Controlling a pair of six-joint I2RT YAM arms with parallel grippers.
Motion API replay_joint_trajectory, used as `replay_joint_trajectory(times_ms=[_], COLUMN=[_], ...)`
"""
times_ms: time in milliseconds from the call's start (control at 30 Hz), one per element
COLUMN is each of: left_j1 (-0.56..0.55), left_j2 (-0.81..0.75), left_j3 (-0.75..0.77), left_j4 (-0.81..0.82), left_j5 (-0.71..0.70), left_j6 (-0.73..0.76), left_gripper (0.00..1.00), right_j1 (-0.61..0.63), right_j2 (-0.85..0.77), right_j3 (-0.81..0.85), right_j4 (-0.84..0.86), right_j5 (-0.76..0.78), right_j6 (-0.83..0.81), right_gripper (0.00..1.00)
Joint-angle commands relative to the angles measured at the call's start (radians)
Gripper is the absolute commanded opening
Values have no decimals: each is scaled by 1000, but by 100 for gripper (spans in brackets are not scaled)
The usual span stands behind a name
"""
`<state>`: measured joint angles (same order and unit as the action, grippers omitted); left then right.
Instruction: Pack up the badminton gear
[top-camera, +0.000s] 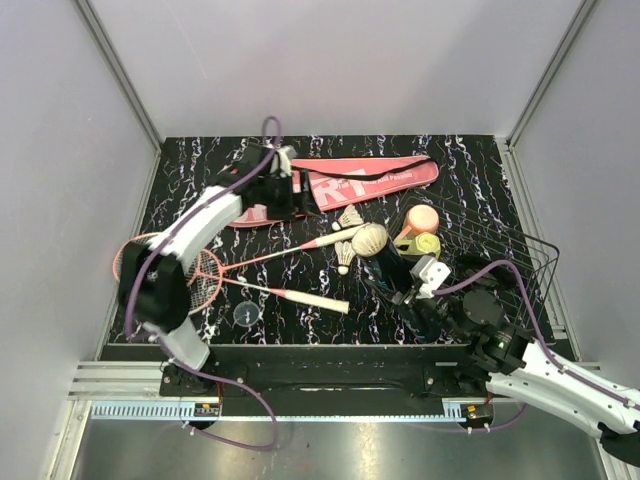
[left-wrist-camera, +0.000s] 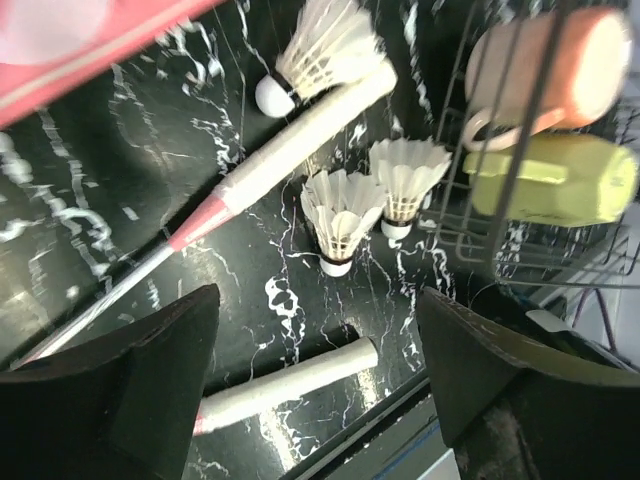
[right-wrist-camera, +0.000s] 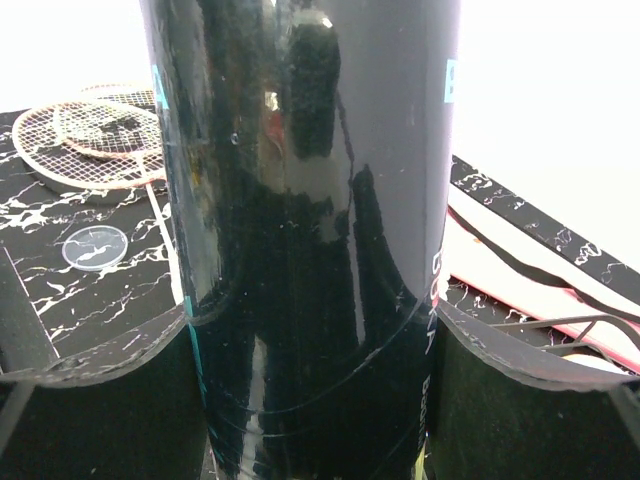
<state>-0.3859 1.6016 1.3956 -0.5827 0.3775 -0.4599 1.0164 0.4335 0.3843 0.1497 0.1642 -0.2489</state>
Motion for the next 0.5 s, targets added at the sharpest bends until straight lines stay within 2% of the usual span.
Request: replay_joint_trajectory(times_ms=[0,100,200,267,367,467], left_j1=[-72,-111,-113,-116,-131,-162], left_j2=[180,324,441,498,567,600], left_j3=[147,262,336,420,463,456], left_j4=[49,15,23,-31,-94,-144], left_j5=[140,107,208,271,307,281], left_j6=[107,262,335,403,489,556], left_gripper=[82,81,78,74,71,69], right_j1=[10,8,8,8,10,8], right_j2=[10,30,33,28,16,8], right_j3=[-13,-7,-4,-5,-12,-13], right_j4=[-1,4,5,2,1,2], right_j5=[5,-8,-22,-29,-34,-40], right_j6=[74,69,68,72,79,77], right_gripper=[41,41,41,41,41,41])
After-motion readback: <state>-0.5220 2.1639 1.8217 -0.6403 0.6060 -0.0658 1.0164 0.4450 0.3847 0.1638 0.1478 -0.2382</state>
